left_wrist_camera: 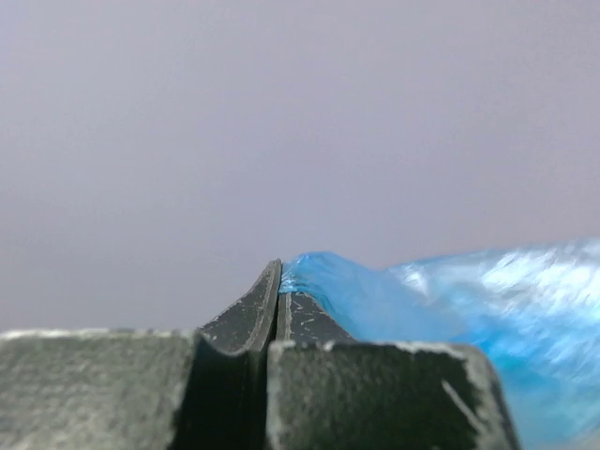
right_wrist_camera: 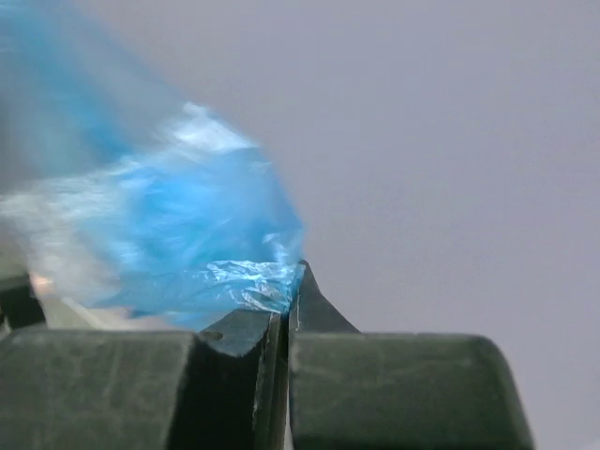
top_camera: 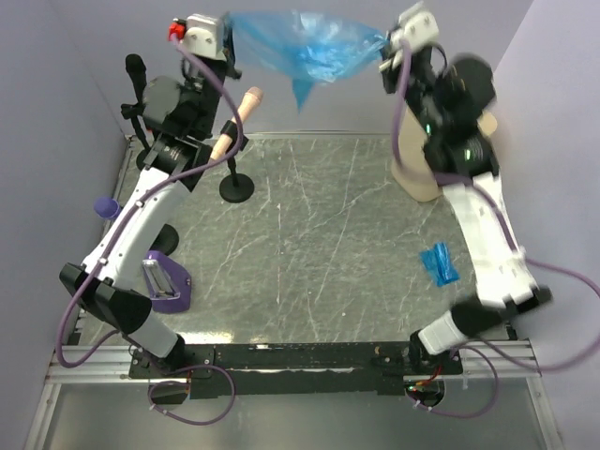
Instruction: Put the trash bags into the trash bin
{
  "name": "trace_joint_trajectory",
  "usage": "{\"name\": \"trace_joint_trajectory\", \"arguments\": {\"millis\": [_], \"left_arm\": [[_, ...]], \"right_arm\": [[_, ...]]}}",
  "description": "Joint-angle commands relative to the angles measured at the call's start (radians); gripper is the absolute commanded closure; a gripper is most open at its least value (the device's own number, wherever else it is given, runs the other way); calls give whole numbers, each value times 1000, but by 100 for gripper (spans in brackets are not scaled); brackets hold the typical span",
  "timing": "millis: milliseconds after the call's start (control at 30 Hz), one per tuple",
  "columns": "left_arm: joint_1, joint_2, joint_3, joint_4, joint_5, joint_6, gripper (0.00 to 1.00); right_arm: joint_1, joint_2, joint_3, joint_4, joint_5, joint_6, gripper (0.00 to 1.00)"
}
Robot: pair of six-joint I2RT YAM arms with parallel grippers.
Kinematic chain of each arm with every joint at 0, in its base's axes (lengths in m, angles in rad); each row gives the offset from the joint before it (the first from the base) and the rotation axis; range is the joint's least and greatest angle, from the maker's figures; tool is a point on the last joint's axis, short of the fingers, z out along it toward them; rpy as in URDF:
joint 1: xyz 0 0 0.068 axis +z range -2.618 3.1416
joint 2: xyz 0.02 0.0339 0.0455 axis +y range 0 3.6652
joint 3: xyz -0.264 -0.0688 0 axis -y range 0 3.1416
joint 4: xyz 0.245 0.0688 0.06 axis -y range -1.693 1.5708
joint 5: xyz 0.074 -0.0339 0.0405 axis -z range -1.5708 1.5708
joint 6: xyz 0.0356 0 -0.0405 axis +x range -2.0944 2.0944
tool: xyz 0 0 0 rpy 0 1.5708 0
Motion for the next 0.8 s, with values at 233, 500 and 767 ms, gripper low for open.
{"name": "trace_joint_trajectory", "arguments": {"millis": [233, 500, 767], "left_arm": [[-164, -128, -644, -1119, 617, 969, 99], [-163, -175, -695, -908, 732, 463, 99], [-104, -241, -653, -693, 462, -92, 99]], "right_arm": [[176, -291, -1142, -681, -258, -625, 100], [140, -806, -1354, -241, -272, -374, 100], [-41, -520, -1037, -343, -160, 113, 100]]}}
